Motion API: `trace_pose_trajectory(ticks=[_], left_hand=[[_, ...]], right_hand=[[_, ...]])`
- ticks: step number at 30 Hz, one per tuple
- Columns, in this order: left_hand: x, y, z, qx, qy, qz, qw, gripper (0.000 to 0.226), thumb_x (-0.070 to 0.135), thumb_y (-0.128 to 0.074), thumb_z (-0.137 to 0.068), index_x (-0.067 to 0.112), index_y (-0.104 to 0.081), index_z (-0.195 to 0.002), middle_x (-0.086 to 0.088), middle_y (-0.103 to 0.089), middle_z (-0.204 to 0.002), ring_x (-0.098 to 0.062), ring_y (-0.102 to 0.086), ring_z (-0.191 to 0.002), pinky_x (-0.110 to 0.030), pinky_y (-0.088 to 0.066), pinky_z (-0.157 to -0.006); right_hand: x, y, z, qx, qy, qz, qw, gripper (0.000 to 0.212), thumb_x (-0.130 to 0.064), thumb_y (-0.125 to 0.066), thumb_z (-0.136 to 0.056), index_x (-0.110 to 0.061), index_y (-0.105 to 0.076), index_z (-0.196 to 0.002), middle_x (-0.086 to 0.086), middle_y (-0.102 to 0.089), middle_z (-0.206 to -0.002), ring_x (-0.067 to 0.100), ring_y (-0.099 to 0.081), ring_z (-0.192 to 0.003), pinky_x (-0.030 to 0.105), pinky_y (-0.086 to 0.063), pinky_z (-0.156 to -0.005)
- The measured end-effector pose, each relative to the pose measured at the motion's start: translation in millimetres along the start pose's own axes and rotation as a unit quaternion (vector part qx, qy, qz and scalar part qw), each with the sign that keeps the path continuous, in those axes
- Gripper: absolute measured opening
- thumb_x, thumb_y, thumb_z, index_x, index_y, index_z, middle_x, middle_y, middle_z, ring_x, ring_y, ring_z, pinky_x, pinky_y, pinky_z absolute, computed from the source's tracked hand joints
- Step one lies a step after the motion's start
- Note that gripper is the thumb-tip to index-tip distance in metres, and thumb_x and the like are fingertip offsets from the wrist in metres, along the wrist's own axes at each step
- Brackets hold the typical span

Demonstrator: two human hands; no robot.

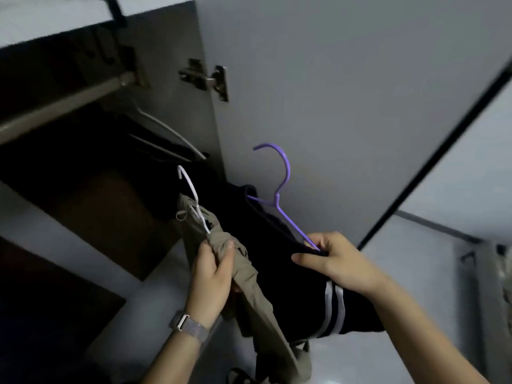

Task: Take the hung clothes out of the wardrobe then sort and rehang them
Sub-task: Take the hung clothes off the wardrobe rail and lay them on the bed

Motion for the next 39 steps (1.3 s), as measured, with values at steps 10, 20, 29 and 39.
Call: trace_pose_trajectory(ticks=[10,20,29,39], left_hand=[[54.4,-186.3,153.0,-0.255,-0.022,-0.01,0.967,0.007,0.019,-0.061,-0.088,0.019,-0.055,-0.089,-0.008,-0.067,-0.079,-0.026,-0.065,-0.052,-0.042,-0.056,-0.051],[95.0,-325.9,284.5,-0.425,-0.065,0.013,0.903,0.021,0.03,-0.071,-0.079,0.015,-0.057,-0.086,-0.006,-0.07,-0.078,-0.016,-0.069,-0.069,-0.041,-0.058,-0.056],[133.8,-432.4,341.8,-0.658,-0.083,0.024,0.748,0.017,0.018,-0.071,-0.08,0.017,-0.06,-0.092,-0.003,-0.071,-0.089,-0.01,-0.068,-0.073,-0.022,-0.055,-0.062],[186.9,-604.7,330.8,-0.601,-0.662,-0.163,0.416,0.066,0.072,-0.026,-0.081,0.021,-0.06,-0.104,0.006,-0.063,-0.097,-0.018,-0.058,-0.094,-0.034,-0.04,-0.086]], right_hand=[[56.1,83.4,264.6,0.221,-0.118,0.064,0.966,0.046,-0.029,-0.071,-0.085,-0.016,-0.039,-0.054,-0.008,-0.032,-0.05,0.009,-0.03,-0.048,0.021,-0.027,-0.05],[88.8,84.3,452.9,0.34,-0.228,0.199,0.89,0.046,-0.039,-0.077,-0.061,-0.023,-0.034,-0.065,-0.004,-0.036,-0.06,0.01,-0.033,-0.055,0.033,-0.032,-0.054],[124.3,125.4,550.8,0.435,-0.343,0.228,0.801,0.02,-0.03,-0.055,-0.079,-0.014,-0.049,-0.068,0.001,-0.047,-0.06,0.018,-0.043,-0.058,0.037,-0.038,-0.057],[125.6,144.3,641.9,0.569,-0.33,0.062,0.751,0.023,-0.025,-0.054,-0.076,-0.003,-0.059,-0.078,0.017,-0.049,-0.067,0.012,-0.038,-0.059,0.033,-0.031,-0.055]])
Point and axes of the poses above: each hand's wrist, its own z-axis away from the middle knuckle, its own y-axis out of the back of the hand, x = y × z, the point moved 2 cm from there along -z, towards the middle knuckle
